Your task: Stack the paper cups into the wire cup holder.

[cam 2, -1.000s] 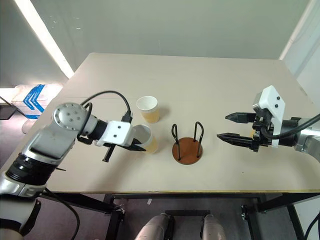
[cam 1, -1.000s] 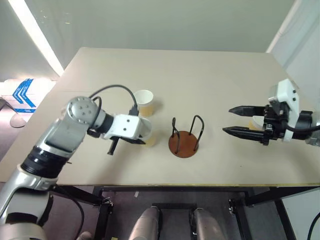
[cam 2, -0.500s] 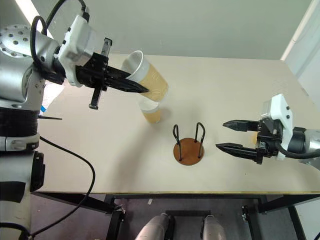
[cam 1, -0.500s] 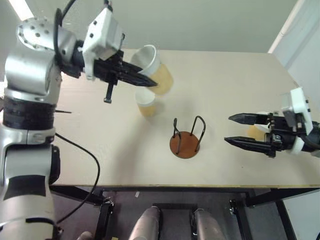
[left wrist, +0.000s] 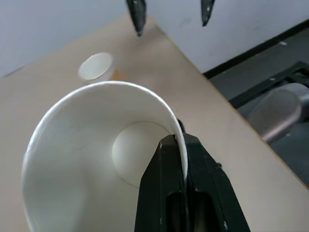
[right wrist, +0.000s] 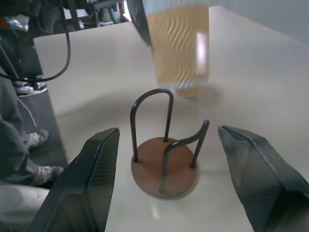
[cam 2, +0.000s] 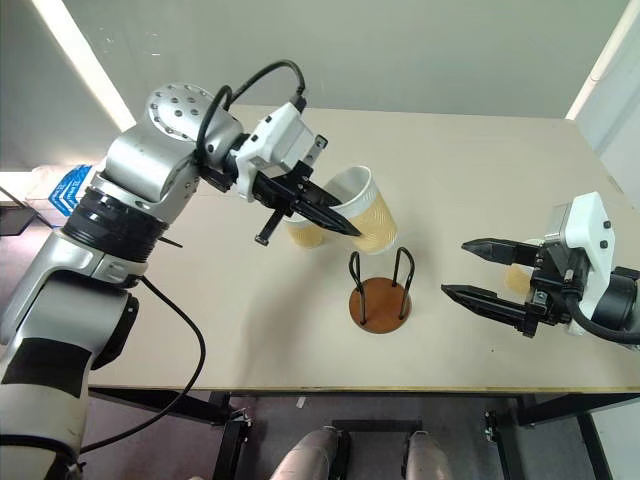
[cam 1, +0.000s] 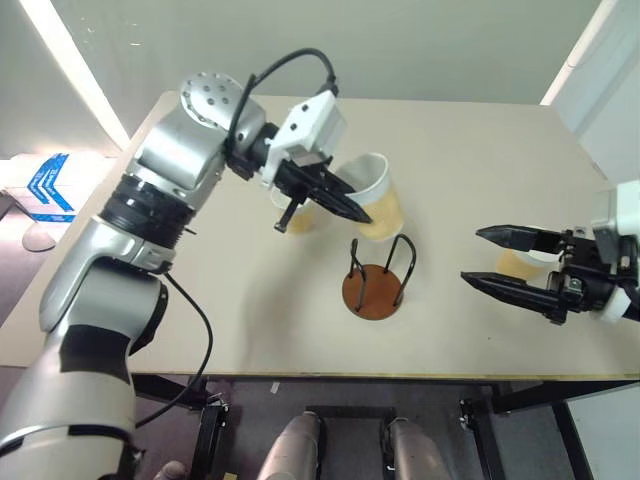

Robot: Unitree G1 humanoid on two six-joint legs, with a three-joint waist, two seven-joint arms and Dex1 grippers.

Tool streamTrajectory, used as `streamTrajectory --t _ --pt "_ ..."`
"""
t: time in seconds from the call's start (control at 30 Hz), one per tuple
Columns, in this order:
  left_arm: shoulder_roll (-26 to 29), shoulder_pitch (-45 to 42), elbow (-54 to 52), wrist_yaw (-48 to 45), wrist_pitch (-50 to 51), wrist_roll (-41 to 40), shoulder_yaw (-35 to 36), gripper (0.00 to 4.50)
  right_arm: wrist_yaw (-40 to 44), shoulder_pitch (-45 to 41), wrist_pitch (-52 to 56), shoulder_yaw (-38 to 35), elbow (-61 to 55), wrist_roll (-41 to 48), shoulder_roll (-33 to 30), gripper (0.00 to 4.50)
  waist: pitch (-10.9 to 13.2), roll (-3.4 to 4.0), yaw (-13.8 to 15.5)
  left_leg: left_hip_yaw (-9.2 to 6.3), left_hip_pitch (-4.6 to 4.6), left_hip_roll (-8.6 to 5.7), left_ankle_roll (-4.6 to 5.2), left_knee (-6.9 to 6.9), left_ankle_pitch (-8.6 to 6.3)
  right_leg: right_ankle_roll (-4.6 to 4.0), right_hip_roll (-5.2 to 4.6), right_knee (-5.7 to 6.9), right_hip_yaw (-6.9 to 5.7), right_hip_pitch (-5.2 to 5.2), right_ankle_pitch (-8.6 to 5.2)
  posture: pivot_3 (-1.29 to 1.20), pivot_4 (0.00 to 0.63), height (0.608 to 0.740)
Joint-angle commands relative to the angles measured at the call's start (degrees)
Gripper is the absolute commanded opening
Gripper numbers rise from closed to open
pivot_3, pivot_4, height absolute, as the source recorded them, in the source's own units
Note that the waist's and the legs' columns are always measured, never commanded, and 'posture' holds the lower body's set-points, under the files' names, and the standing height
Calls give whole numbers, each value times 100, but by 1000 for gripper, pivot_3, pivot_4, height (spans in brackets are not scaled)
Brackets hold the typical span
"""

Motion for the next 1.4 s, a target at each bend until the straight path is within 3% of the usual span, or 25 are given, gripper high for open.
streamTrajectory --t 0.03,0.2,0.5,0.97,1.13,1.4 --pt "173 -215 -157 -230 -261 -245 -308 22 -186 74 -108 -217 -180 109 8 3454 0 0 0 1 0 0 0 1 -3 3 0 -1 0 0 -2 0 150 740" --pt "168 -238 -26 -230 -726 -30 -712 22 -289 124 -219 -129 -181 60 20 3454 0 0 6 3 -1 0 3 6 -9 9 0 -1 1 2 -5 0 150 740" --pt "-202 -95 89 -230 -836 280 -579 22 -293 117 -361 46 -125 -59 -13 3454 0 0 23 5 1 -1 23 27 -21 11 0 -1 2 13 -4 0 150 740" --pt "-304 -78 100 -230 -1061 520 -729 22 -282 -62 -389 -700 213 472 -152 3454 0 0 28 7 1 -1 23 35 -25 10 0 -1 2 16 -5 0 150 740" --pt "-462 -80 182 -230 -1031 651 -650 1273 -400 31 -367 -645 113 462 -164 3454 0 1 31 8 1 -1 26 41 -28 11 -1 -1 2 18 -4 0 150 740" --pt "-640 -89 356 -230 -932 695 -64 4171 -746 337 -209 -378 204 -277 -425 3454 0 1 38 8 0 -1 29 46 -32 15 -1 -1 3 19 -3 0 150 740"
